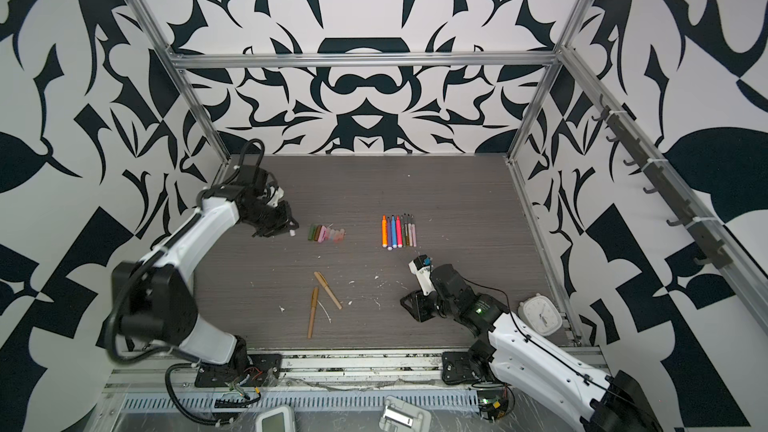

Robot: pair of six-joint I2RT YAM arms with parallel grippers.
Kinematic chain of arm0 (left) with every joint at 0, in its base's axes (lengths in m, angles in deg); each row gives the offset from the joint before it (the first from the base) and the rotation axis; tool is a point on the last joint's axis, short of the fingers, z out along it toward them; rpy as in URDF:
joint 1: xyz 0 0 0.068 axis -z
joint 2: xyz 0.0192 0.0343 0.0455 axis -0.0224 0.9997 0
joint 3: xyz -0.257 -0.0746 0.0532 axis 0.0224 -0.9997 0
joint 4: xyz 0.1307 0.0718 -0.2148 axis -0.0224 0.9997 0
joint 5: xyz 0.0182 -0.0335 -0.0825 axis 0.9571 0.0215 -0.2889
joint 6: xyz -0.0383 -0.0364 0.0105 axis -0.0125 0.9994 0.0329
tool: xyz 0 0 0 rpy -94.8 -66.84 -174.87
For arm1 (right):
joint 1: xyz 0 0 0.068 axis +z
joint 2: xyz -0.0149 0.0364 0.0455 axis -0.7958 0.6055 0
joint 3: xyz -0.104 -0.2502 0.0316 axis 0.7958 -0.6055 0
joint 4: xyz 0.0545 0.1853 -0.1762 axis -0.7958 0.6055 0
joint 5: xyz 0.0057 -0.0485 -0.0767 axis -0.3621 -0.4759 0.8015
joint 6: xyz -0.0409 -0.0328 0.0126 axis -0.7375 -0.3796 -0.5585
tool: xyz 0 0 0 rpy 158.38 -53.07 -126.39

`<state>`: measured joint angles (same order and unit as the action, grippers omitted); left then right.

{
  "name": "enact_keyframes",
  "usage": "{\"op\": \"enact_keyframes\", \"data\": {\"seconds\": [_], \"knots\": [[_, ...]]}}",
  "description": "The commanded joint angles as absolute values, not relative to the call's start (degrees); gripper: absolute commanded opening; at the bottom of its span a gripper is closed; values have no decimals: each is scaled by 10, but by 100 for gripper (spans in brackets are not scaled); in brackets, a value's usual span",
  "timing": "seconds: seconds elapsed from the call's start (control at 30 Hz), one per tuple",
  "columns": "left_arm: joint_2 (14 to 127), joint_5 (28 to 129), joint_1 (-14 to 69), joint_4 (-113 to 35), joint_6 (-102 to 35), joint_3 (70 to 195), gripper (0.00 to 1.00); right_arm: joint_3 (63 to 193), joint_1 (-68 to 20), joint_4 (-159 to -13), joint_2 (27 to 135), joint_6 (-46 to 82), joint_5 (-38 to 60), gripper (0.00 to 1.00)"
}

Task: Open the pen caps
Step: 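Lower the pink cap beside the green cap and open the left gripper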

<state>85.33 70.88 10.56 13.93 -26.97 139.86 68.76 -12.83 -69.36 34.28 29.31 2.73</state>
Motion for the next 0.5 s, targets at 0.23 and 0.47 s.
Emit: {"op": "enact_keyframes", "data": {"seconds": [0.23, 0.47], "knots": [[1057, 777, 103, 230, -349, 1569, 3, 690, -105, -724, 366, 292, 51, 34], [1072, 761, 103, 193, -370, 1531, 7, 686, -97, -724, 347, 292, 62, 35]]}}
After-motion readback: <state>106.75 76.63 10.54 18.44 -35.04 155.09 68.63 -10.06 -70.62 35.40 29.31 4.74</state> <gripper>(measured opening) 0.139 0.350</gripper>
